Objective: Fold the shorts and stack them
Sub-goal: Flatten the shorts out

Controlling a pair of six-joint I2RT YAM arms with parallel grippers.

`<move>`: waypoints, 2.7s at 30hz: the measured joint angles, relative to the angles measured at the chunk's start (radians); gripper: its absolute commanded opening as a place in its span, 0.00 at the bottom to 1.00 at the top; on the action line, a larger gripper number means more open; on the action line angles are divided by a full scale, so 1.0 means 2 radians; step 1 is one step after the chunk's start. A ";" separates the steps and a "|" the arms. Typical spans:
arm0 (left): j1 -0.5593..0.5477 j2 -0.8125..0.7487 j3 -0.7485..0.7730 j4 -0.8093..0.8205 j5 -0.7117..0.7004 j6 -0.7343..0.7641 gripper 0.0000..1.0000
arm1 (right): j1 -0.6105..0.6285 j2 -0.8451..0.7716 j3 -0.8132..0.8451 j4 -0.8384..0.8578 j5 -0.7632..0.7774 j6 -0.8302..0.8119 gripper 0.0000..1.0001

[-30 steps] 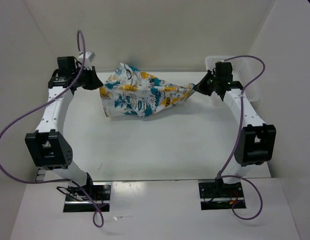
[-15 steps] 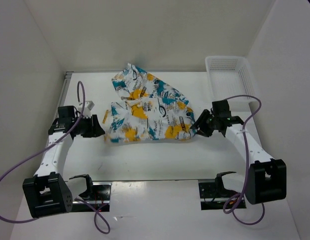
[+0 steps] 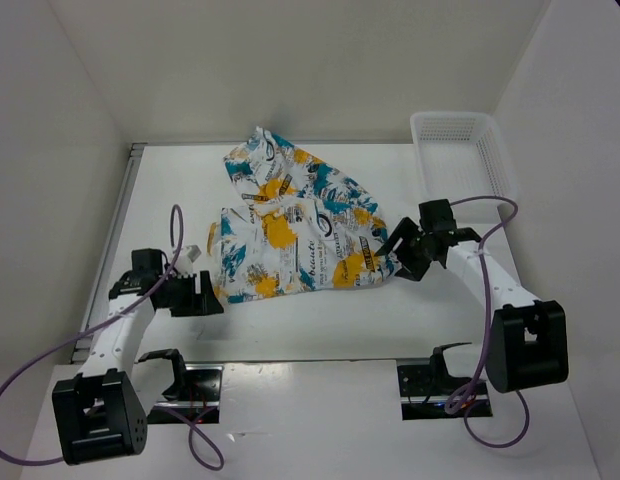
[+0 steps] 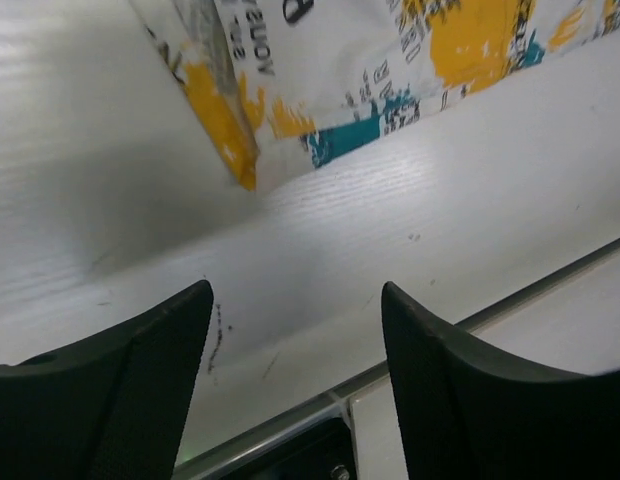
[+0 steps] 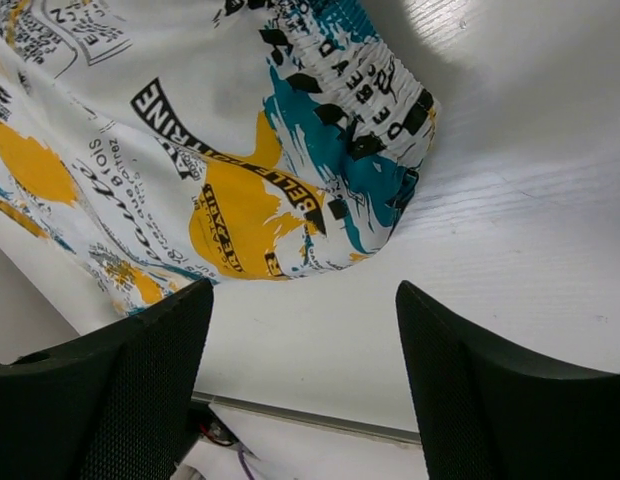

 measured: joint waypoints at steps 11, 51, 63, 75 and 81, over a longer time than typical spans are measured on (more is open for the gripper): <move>-0.060 0.023 -0.050 0.083 0.000 0.000 0.96 | 0.000 0.039 -0.021 0.018 -0.013 0.016 0.83; -0.106 0.158 0.059 0.146 -0.052 -0.001 0.00 | 0.000 0.129 -0.043 0.119 -0.002 0.036 0.02; -0.057 0.194 0.432 0.094 -0.045 -0.001 0.00 | 0.002 0.136 0.308 0.043 0.011 -0.047 0.00; -0.024 0.168 0.652 0.081 0.027 -0.002 0.00 | 0.021 0.005 0.481 -0.088 -0.002 -0.103 0.00; -0.018 0.157 0.792 0.056 0.023 -0.002 0.00 | 0.042 -0.006 0.666 -0.175 0.006 -0.123 0.00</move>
